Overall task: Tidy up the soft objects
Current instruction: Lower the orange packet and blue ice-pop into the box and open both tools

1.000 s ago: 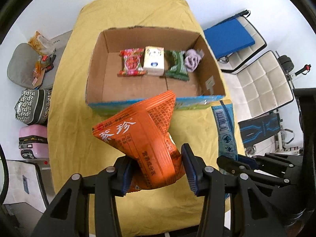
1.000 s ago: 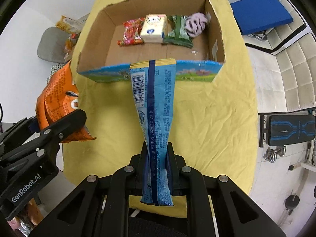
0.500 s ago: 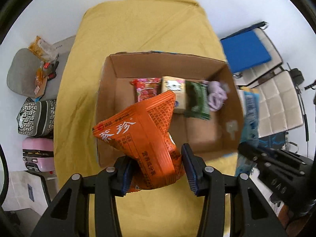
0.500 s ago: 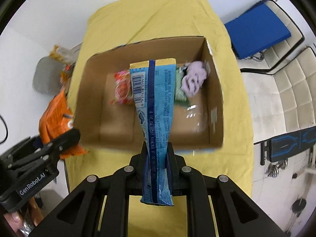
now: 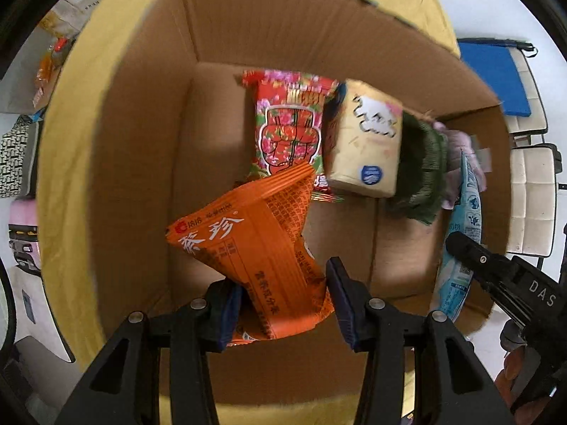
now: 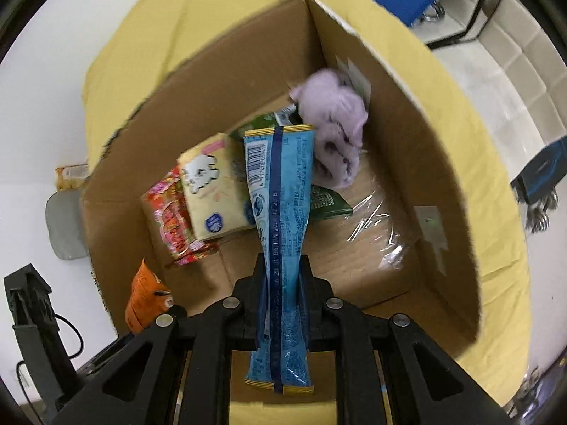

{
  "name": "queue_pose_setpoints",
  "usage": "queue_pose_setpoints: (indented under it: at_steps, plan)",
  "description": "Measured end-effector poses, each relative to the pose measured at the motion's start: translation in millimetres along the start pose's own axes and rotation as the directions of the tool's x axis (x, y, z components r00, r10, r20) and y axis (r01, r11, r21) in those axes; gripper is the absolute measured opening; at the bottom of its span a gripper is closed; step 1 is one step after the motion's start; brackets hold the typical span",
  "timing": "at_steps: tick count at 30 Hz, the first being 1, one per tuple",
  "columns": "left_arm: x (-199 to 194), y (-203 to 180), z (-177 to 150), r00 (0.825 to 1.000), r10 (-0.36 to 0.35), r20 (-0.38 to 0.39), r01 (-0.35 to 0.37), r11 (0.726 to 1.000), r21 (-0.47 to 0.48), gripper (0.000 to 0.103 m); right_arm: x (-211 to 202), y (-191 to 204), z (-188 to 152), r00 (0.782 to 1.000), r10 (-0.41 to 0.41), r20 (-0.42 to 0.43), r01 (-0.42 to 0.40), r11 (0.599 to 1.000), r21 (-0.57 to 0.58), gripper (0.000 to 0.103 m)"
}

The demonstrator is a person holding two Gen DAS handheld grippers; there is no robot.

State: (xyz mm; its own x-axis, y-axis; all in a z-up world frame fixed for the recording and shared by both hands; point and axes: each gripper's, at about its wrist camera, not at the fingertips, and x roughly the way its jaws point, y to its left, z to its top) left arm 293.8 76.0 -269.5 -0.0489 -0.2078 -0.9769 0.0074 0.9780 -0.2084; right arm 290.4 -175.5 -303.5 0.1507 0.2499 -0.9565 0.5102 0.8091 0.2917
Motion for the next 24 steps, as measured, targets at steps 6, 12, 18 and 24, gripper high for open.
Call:
queue_pose_setpoints:
  at_steps: [6, 12, 18, 24]
  plan:
    - [15.7, -2.0, 1.4, 0.999, 0.023, -0.035, -0.024, 1.0, -0.005, 0.044, 25.7, 9.7, -0.1, 0.999, -0.033, -0.034, 0.032, 0.999, -0.029, 0.022]
    - [6.1, 1.2, -2.3, 0.999, 0.041, -0.008, -0.041, 0.999, -0.028, 0.054, 28.5, 31.1, -5.3, 0.995, -0.095, -0.024, 0.091, 0.987, -0.133, 0.054]
    - [-14.2, 1.8, -8.9, 0.996, 0.073, 0.045, -0.072, 0.997, -0.032, 0.071, 26.5, 43.3, -17.8, 0.992, -0.124, 0.006, 0.122, 0.97, -0.209, 0.075]
    - [-41.2, -1.8, -25.8, 0.98, 0.141, 0.14, -0.144, 0.99, 0.006, 0.097, 14.5, 55.6, -39.2, 0.975, -0.201, 0.099, 0.223, 0.918, -0.328, 0.098]
